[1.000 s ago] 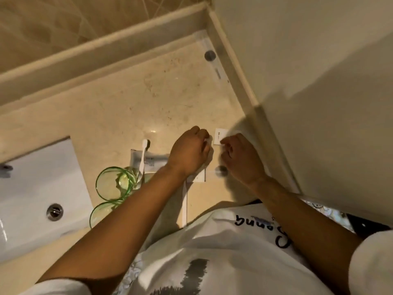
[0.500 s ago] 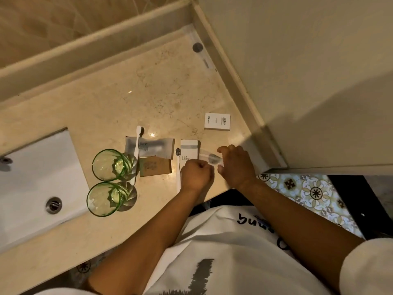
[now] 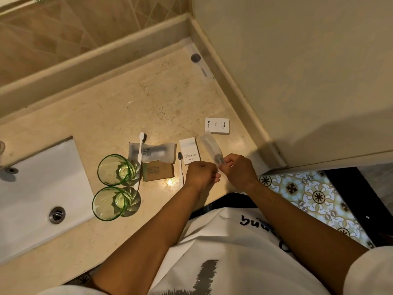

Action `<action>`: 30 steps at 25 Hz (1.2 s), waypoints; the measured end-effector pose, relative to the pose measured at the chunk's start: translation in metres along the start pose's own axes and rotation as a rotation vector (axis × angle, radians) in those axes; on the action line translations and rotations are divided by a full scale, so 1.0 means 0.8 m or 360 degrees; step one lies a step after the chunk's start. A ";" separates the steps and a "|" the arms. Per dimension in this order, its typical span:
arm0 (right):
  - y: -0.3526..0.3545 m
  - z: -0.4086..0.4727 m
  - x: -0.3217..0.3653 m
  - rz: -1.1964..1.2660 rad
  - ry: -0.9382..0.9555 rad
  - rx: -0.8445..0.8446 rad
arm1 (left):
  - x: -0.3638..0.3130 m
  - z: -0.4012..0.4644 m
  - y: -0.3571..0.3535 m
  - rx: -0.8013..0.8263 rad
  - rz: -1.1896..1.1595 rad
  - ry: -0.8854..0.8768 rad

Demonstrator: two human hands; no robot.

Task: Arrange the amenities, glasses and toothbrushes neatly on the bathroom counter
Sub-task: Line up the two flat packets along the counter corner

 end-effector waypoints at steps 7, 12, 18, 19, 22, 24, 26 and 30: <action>0.028 -0.005 0.044 0.0024 0.0381 -0.0107 | -0.047 0.014 -0.007 0.0039 0.0134 -0.0214; 0.020 0.012 0.096 -0.0010 0.0811 -0.0165 | -0.095 0.033 0.014 -0.0094 0.0027 -0.0248; 0.038 0.065 0.143 0.0128 0.0661 -0.0187 | -0.151 0.065 0.062 -0.0285 -0.0048 -0.0319; 0.033 0.075 0.147 0.0119 0.0676 -0.0106 | -0.161 0.071 0.067 -0.0295 -0.0062 -0.0331; 0.018 0.109 0.161 0.0130 0.0514 0.0141 | -0.193 0.103 0.080 -0.0326 -0.0060 -0.0349; 0.018 0.136 0.171 0.0092 0.0378 0.0131 | -0.218 0.122 0.084 -0.0292 -0.0055 -0.0337; 0.019 0.167 0.180 0.0072 0.0284 0.0102 | -0.242 0.145 0.085 -0.0227 0.0002 -0.0301; 0.021 0.214 0.195 0.0344 0.0174 0.0001 | -0.290 0.191 0.090 -0.0270 0.0245 -0.0330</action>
Point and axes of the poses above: each hand's wrist, its own z-axis towards the middle knuckle, its own y-axis out of the back of the hand, x = y × z, the point moved 5 cm from there along z, towards the middle knuckle, and after that the axes turned 1 degree about z, right-handed, at the moved point
